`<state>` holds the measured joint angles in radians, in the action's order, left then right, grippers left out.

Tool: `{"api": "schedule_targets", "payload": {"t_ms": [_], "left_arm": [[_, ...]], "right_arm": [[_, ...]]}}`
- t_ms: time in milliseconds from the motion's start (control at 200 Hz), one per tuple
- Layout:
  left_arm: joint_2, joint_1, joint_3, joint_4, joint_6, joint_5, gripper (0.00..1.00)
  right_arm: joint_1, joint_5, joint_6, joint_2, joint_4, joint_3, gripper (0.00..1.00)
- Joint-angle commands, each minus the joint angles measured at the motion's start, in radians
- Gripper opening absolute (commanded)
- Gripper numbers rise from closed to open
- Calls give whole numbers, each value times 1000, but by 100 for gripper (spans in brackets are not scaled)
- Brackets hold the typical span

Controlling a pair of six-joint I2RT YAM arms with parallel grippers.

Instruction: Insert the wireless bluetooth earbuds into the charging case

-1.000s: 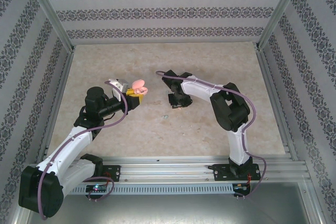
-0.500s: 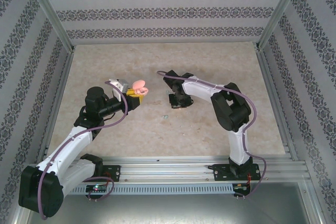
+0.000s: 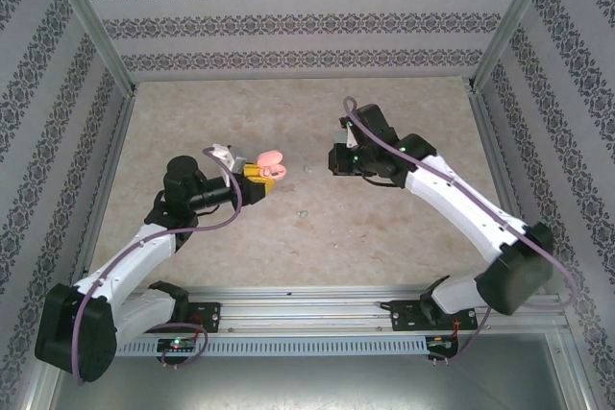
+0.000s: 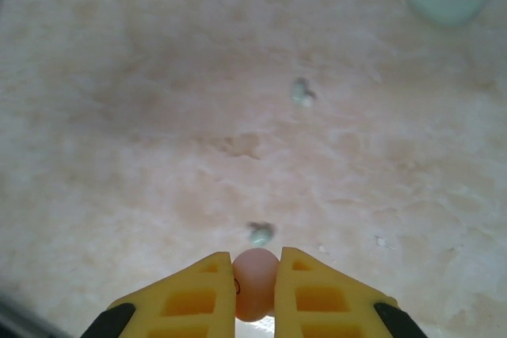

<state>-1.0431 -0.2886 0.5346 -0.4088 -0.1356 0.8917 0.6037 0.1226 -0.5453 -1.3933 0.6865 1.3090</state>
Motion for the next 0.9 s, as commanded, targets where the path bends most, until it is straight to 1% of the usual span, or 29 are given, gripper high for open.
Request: {"api": "schedule_targets", "payload": {"t_ms": [0,130,220,550,894], "left_arm": [[-3,-30,39,-119,14,58,7],[-5,-44,53,-122,32,72,7],[-7,-51,63,-125,39,89,7],[8,-72,66,-101,53,87,6],[10,-78,64,-125,32,84,6]], "right_arm": [[57,79,69,41,-11,35,10],[127,144,136,78,-35,91,9],[148,173,158,86,-62,105,9],[177,272,212,51,-95,150,9],[178,302,236,-11,-82,161,8]]}}
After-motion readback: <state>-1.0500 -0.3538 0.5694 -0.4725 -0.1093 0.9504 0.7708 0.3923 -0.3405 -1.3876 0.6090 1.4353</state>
